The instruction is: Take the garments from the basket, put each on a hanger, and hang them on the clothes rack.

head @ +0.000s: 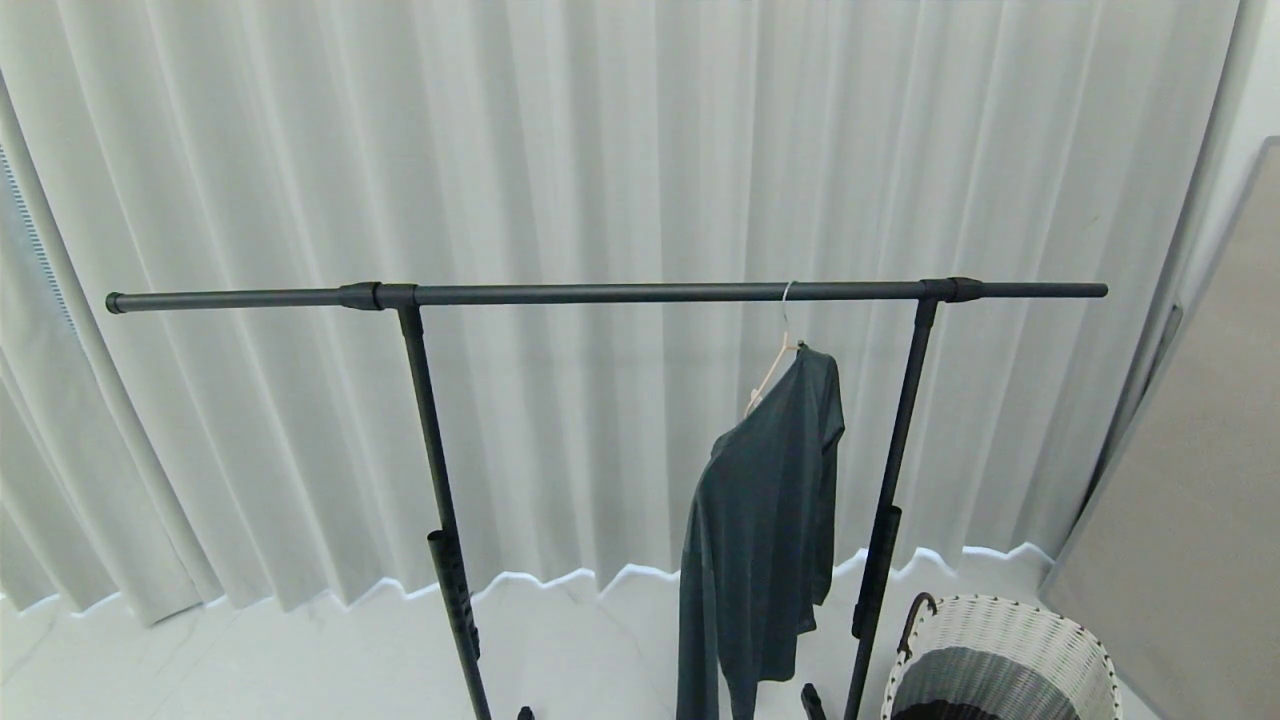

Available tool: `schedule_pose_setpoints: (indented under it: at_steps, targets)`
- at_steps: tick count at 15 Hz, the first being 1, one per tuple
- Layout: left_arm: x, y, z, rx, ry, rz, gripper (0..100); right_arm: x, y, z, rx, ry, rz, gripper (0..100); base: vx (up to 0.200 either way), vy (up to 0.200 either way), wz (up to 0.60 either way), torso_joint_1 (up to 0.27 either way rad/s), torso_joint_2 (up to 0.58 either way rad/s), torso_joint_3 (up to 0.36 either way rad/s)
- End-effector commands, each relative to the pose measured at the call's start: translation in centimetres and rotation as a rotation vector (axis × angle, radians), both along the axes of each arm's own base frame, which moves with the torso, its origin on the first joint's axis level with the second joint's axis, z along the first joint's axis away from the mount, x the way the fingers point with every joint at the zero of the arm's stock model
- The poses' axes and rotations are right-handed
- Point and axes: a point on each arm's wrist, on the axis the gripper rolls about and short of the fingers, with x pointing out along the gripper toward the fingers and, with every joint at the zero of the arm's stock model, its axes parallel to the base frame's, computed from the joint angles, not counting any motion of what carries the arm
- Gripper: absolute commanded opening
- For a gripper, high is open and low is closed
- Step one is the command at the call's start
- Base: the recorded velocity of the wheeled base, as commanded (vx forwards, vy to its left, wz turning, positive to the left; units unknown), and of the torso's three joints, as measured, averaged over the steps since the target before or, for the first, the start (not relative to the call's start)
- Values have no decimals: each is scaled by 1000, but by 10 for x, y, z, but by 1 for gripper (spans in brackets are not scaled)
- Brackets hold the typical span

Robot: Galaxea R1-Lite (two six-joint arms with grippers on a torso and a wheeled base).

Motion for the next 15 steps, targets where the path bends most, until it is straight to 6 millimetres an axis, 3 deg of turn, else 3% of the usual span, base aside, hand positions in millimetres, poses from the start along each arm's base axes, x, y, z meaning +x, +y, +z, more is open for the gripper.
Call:
schedule_pose_setpoints:
  at_steps: [1,7,8,15]
  targets:
    - [1,0,-6,27,4,2,100,-2,3,-4,-21,-9,24,0,0,0,0,0,0,0]
    - [1,2,-17,74,0,1,100,-2,6,-3,-22,-17,24,0,0,0,0,0,0,0]
    - [1,2,-18,79,0,1,0,-2,6,-3,-22,-17,22,0,0,0,0,0,0,0]
    - [1,2,-20,88,-2,8,0,-1,8,2,-2,-21,18,0,0,0,0,0,0,0]
